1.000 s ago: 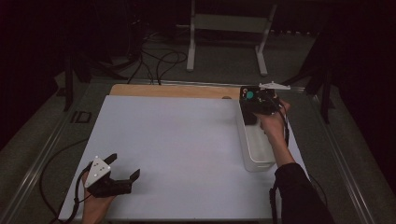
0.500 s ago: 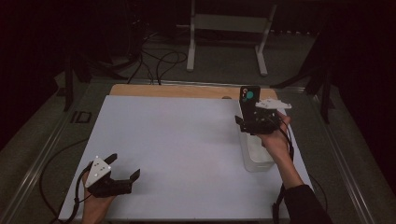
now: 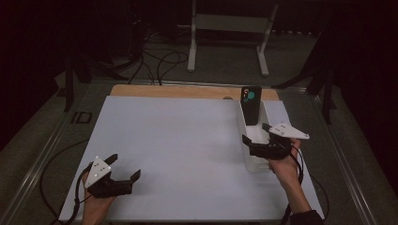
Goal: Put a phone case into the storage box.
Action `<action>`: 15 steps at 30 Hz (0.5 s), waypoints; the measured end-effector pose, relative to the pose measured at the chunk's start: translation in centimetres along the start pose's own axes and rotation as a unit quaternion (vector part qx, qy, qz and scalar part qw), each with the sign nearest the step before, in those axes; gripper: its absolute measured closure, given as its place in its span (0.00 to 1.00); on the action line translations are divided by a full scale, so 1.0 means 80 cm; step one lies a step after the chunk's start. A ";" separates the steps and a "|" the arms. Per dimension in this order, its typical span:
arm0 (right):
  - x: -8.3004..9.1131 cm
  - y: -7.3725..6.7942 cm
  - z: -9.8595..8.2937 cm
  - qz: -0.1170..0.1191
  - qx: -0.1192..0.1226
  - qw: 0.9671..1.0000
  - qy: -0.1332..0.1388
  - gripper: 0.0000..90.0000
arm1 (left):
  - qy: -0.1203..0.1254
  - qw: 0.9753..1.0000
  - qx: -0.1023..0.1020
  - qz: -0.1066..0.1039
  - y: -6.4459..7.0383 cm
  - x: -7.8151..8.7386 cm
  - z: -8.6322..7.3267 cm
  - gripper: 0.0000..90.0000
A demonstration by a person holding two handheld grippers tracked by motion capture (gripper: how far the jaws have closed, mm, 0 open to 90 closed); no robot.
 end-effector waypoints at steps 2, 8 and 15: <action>0.003 -0.003 -0.008 0.002 0.000 1.000 0.005 0.10 | 0.002 1.000 0.002 0.001 0.000 0.001 0.001 0.00; 0.016 -0.013 -0.034 0.003 0.004 1.000 0.030 0.10 | 0.006 1.000 0.000 0.001 0.000 0.005 0.004 0.00; 0.023 -0.028 -0.065 0.008 0.004 0.999 0.046 0.10 | 0.010 1.000 -0.003 0.000 0.001 0.008 0.008 0.00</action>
Point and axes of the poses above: each handheld gripper's, and its own axes: x roughly backward along the jaws, z roughly out of its top, y roughly to its right, the point moved 2 cm from there along -x, roughly forward along the jaws, and after that the axes turned 15 degrees about -y, right-handed, at the moved point
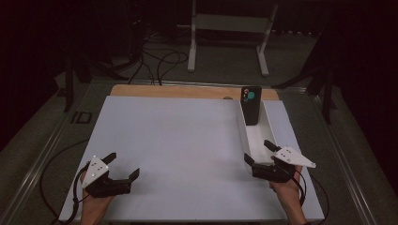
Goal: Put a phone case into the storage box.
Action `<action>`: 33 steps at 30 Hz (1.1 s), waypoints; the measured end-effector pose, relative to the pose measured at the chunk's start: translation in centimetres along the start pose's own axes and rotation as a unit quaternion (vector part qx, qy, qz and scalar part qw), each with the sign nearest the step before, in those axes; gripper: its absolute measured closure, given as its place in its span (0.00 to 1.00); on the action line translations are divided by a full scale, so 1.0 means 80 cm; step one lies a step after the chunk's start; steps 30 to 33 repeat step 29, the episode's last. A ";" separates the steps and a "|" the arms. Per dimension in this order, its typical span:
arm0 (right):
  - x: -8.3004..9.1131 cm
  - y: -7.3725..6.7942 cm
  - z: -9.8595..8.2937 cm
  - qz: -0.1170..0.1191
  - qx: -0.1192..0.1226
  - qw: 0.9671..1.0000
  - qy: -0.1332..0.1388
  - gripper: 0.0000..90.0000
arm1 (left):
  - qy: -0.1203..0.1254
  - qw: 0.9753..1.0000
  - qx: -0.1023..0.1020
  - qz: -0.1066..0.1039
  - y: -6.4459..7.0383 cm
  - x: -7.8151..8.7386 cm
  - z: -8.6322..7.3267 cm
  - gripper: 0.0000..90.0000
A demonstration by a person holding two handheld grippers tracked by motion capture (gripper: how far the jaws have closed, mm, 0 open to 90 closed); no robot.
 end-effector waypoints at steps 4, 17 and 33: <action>0.003 -0.003 -0.009 0.005 -0.004 1.000 0.007 0.10 | 0.000 1.000 -0.001 -0.001 0.001 0.000 0.001 0.00; 0.011 -0.009 -0.031 0.014 0.006 1.000 0.022 0.10 | 0.005 1.000 -0.007 -0.001 0.001 0.002 0.003 0.00; 0.006 -0.009 -0.039 0.009 0.006 1.000 0.018 0.10 | -0.003 1.000 -0.013 -0.001 0.003 -0.002 -0.001 0.00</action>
Point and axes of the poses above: each handheld gripper's, and its own axes: x roughly backward along the jaws, z roughly out of its top, y roughly to its right, the point moved 2 cm from there along -x, roughly forward along the jaws, and after that the axes turned 15 degrees about -y, right-handed, at the moved point
